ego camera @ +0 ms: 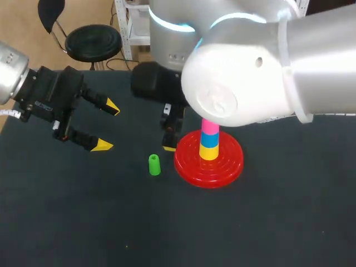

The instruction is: Pick up and stack the cylinders on the red base in this order: pink,purple,orange,green

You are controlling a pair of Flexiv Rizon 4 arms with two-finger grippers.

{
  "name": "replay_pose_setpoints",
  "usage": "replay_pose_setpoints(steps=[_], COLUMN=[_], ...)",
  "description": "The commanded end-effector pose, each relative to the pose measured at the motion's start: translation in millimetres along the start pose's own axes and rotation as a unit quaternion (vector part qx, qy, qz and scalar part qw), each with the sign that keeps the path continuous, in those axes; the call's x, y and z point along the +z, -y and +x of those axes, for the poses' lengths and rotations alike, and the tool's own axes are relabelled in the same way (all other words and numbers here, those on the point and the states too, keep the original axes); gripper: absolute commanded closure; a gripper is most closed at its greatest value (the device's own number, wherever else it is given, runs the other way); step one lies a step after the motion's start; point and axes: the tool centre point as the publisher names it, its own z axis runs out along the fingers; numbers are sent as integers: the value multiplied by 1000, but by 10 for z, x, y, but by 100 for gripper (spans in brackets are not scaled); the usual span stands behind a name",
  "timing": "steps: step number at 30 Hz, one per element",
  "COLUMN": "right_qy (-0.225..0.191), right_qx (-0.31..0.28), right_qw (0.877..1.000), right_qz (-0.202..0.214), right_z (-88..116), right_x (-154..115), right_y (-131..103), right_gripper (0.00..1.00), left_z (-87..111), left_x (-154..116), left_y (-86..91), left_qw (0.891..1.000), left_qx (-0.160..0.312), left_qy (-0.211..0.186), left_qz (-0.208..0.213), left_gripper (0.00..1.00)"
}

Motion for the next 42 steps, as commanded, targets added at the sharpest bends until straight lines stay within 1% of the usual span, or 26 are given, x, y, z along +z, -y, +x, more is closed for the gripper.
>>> replay_pose_setpoints(steps=[1, 8, 12, 17, 25, 32, 42], right_qy=[0, -18, -14, -23, -23, -7, -17], right_qx=[-2, -11, -9, -18, -23, -14, -22], right_qw=[1000, 1000, 1000, 999, 999, 999, 999], right_qz=[-5, -5, -11, -18, -29, -28, -23], right_z=[-14, -66, -81, -116, -156, -188, -232], right_x=[109, 321, 406, 572, 757, 880, 1012], right_y=[-5, -75, -89, -153, -200, -161, -141], right_gripper=[0, 0, 0, 0, 0, 0, 0], left_z=[13, 13, 13, 13, 13, 13, 13], left_x=[3, 3, 3, 3, 3, 3, 3], left_y=[-1, -1, -1, -1, -1, -1, -1], left_qw=[1000, 1000, 1000, 1000, 1000, 1000, 1000], left_qx=[1, 1, 1, 1, 1, 1, 1], left_qy=[1, 1, 1, 1, 1, 1, 1], left_qz=[-1, -1, -1, -1, -1, -1, -1], left_gripper=[0, 0, 0, 0, 0, 0, 0])
